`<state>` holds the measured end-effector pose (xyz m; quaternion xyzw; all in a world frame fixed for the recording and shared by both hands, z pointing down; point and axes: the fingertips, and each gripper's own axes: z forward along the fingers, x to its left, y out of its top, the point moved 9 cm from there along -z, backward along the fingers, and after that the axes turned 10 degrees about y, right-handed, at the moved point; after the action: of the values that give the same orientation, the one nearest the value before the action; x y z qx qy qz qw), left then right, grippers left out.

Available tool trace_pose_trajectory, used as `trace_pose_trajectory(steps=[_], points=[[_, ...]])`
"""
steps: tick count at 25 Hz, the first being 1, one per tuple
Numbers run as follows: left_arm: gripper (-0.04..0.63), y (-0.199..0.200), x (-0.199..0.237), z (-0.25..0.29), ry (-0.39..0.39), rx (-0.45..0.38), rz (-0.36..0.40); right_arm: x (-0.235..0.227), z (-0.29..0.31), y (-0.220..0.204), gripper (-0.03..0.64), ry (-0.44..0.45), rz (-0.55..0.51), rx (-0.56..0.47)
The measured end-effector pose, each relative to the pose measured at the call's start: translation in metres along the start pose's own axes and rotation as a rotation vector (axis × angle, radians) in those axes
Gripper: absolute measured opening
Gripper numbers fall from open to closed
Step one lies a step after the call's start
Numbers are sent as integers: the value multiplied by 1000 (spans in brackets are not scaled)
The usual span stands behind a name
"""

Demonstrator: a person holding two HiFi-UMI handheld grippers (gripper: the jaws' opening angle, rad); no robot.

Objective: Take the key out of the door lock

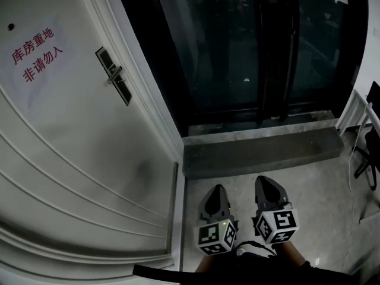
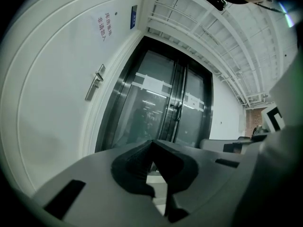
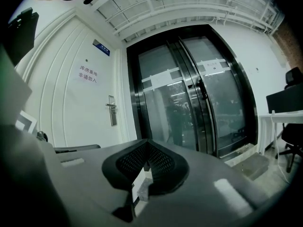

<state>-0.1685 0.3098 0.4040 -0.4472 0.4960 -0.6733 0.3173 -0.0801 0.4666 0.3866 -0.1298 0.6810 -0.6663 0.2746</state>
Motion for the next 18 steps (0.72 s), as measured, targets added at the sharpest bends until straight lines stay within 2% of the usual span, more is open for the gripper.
trace_pose_trajectory(steps=[4, 13, 18], points=[[0, 4, 17, 36, 19, 4, -12, -6, 36, 1, 2, 4, -4, -3], [0, 43, 55, 149, -5, -36, -5, -25, 156, 27, 2, 1, -33, -56], [0, 58, 83, 200, 12, -24, -16, -30, 215, 28, 2, 10, -21, -23]])
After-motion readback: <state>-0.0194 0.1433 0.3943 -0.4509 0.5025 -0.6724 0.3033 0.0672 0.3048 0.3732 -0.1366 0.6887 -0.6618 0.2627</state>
